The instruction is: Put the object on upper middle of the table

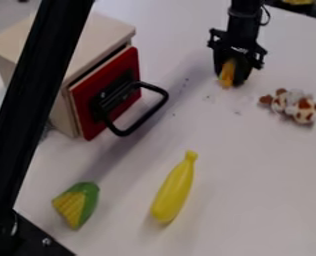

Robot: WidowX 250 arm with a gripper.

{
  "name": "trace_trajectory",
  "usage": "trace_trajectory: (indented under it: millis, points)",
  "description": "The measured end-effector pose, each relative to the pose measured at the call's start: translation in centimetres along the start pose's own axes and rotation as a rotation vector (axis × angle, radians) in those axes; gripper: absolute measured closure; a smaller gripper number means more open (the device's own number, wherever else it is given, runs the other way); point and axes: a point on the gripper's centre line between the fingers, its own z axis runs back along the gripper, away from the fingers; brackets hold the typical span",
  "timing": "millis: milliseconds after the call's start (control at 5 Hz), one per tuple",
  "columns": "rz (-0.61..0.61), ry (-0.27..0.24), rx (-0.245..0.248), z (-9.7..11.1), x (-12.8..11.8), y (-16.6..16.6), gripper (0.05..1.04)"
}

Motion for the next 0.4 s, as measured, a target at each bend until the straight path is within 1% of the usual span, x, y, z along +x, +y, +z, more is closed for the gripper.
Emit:
trace_trajectory:
  millis: [200,400]
  points:
    - [-0.004,-0.054,0.026,3.6,-1.5,-0.4,0.088]
    - [0.002,-0.127,0.067,8.2,-4.7,-1.5,0.086]
